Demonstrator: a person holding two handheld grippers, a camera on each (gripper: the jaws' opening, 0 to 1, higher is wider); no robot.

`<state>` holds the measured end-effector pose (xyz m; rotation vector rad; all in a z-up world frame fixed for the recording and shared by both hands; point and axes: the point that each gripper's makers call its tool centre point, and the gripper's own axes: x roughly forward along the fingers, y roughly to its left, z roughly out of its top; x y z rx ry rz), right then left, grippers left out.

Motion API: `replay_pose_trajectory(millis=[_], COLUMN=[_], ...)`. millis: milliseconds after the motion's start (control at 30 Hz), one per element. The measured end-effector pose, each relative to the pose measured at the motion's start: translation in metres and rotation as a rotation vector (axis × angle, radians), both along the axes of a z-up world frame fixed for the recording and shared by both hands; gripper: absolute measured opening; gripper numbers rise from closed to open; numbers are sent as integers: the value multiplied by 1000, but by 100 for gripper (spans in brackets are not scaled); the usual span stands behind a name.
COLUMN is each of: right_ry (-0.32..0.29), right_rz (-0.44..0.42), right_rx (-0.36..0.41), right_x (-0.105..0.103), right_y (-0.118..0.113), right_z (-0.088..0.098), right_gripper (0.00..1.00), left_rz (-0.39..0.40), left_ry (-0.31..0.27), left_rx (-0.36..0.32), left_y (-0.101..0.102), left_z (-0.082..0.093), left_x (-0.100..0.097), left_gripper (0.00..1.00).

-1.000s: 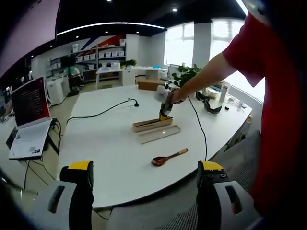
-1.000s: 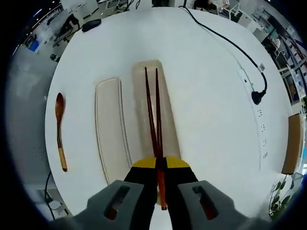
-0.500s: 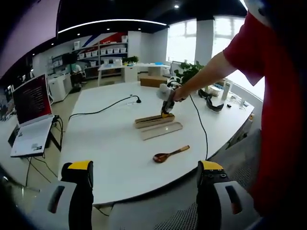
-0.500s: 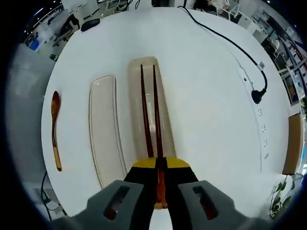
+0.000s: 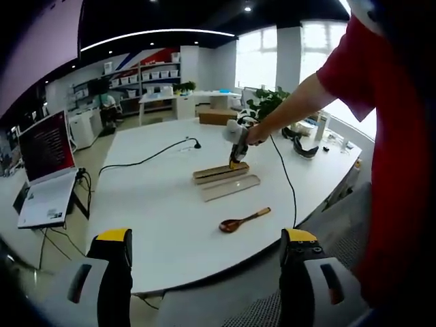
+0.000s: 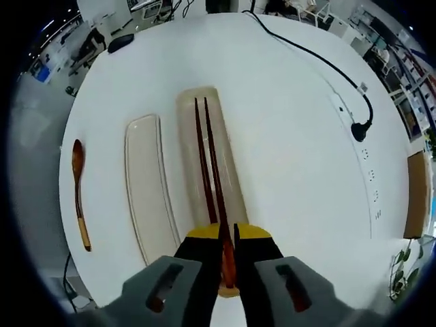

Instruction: Arrange the utensils inside the cutlery case until each visible utensil rests in its matching compartment.

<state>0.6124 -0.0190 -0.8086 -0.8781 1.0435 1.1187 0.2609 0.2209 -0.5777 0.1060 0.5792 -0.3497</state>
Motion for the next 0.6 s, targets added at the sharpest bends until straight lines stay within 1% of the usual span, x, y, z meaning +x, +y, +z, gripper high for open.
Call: replay_pose_trajectory(millis=[133,200,267,400,467,600], right_ry=[-3,-6,-4,-12,-21,-29], right_rz=[-19,-27,-37,-49,-50,-64], right_rx=[8,7,11,12,7,12], right_x=[-3,-8,-6,-12,-11,-17], right_y=[0,0,0,1,-2,-4], right_z=[7,11,9,17,19,28], right_gripper=[3,3,3,3,4,7], left_rz=[-4,-6,-10,-12,-10,-9], left_ry=[-12,-16,-29,-44,-53,-61], left_rx=[-1,-2,-3,-4,-2,3], left_y=[0,0,-1,-1,0,1], left_z=[2,3,6,9,10,12], left_x=[-1,-2,-3,-6,-7,-7], left_gripper=[92,92,92,92,92,91])
